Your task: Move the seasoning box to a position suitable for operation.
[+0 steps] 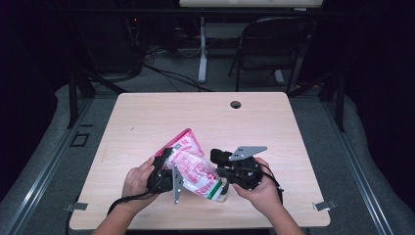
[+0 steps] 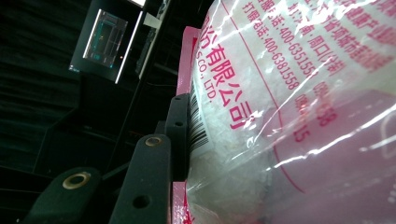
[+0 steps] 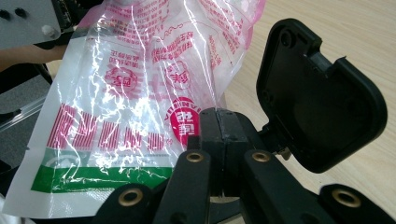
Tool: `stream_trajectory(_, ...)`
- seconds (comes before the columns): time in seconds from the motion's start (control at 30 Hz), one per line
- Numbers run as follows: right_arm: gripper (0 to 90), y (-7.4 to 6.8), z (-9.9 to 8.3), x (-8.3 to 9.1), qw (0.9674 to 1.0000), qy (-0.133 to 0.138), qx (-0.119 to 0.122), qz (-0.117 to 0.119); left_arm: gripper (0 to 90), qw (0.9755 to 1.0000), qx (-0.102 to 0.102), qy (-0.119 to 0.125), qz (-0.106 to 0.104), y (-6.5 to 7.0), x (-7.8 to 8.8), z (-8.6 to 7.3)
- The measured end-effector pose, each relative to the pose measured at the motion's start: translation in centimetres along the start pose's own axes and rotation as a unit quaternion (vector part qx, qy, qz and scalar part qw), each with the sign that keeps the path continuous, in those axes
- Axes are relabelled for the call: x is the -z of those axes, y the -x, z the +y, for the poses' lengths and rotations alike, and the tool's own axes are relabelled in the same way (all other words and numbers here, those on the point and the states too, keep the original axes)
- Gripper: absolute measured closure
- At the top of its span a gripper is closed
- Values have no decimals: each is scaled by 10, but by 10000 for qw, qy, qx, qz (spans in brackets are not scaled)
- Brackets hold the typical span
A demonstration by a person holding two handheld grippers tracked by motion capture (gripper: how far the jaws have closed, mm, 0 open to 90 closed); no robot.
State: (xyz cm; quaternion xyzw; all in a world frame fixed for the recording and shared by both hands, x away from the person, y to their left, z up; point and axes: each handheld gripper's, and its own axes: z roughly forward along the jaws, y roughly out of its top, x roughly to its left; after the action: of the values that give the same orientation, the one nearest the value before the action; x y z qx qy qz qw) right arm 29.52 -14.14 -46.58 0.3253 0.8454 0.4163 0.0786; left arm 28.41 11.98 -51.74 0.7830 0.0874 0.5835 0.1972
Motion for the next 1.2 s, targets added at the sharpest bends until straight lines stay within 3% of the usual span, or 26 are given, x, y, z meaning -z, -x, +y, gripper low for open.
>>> stream_trajectory(0.23, 900, 0, -2, -1, 10000, -12, -4, -35, 695, 9999, -130, -39, 49, -1, 2, 2)
stream_trajectory(0.27, 900, 0, -3, -1, 10000, -24, 13, -46, 696, 10000, -52, 4, 41, 0, 1, 2)
stream_trajectory(1.2, 900, 2, -8, -4, 10000, -13, -64, -29, 698, 9993, -353, -8, 149, -3, 4, 6)
